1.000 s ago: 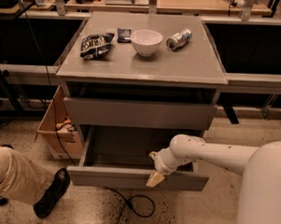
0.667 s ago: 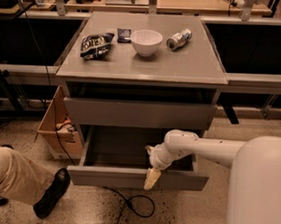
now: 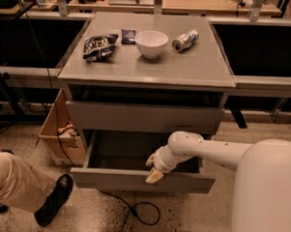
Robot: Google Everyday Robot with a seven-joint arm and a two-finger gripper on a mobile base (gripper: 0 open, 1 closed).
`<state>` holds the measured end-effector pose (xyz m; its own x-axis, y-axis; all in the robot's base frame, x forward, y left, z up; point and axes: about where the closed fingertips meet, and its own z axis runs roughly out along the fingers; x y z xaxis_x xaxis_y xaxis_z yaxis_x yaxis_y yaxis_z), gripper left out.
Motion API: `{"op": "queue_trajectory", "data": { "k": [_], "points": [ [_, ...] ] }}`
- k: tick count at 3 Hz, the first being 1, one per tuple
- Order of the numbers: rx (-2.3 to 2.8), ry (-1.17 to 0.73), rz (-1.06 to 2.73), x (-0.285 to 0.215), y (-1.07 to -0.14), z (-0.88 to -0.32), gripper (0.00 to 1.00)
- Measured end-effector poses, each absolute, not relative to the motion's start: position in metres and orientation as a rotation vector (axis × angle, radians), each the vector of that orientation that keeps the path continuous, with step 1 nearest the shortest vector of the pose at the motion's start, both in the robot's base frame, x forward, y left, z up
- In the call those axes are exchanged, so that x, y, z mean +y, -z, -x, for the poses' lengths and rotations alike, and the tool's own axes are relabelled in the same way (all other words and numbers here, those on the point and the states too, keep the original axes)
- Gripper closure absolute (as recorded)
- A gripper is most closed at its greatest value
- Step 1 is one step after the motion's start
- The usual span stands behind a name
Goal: Close middle drawer
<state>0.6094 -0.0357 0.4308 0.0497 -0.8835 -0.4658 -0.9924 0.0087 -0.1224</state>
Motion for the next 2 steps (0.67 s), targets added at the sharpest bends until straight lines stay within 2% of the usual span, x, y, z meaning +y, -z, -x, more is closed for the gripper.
{"op": "queue_trajectory", "data": {
  "k": [2],
  "points": [
    [1.815, -0.224, 1.961, -0.038, -0.481, -0.627, 1.00]
  ]
}}
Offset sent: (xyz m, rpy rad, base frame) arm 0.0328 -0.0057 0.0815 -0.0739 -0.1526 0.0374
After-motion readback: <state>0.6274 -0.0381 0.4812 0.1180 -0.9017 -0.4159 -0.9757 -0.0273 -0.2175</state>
